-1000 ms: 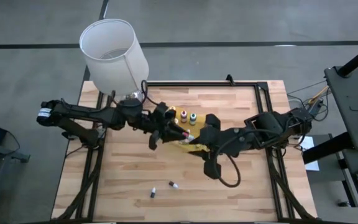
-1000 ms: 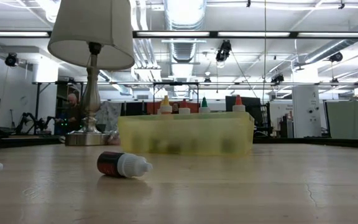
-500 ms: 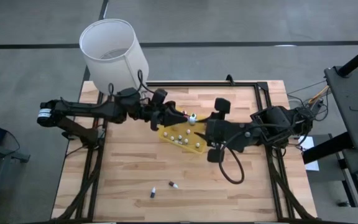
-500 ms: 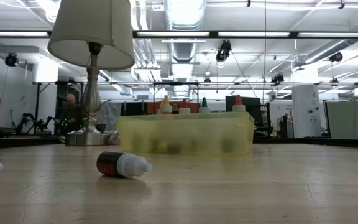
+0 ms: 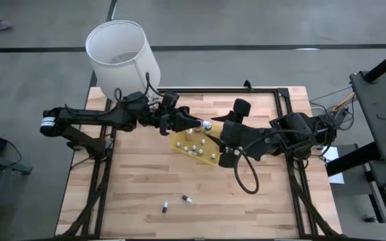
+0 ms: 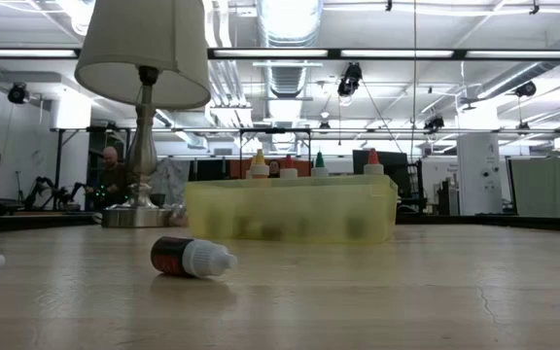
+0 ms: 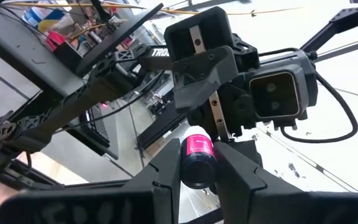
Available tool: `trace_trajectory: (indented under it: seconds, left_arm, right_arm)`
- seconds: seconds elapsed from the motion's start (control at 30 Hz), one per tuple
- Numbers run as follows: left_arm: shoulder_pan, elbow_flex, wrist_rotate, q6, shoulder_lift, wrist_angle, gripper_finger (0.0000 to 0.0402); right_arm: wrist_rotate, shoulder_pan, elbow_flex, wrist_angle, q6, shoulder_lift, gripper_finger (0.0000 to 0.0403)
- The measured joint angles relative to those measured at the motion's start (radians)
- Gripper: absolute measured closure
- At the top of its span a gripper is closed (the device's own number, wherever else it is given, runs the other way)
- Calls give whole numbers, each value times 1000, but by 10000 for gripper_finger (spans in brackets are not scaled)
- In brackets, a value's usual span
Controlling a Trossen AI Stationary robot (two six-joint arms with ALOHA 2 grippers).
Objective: Pick & Place food coloring
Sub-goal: Put the small red food coloring bottle into the yellow bin
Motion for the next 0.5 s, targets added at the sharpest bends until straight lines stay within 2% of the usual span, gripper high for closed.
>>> trace_trajectory:
  seconds: [0.2,0.5]
  left_arm:
    - [0,0,0,0,1,7,347]
    - [-1,0,12,-5,1,36,347]
  right_arm:
    - [-5,-13,0,79,-53,0,163]
    - [-12,-22,0,85,-59,3,178]
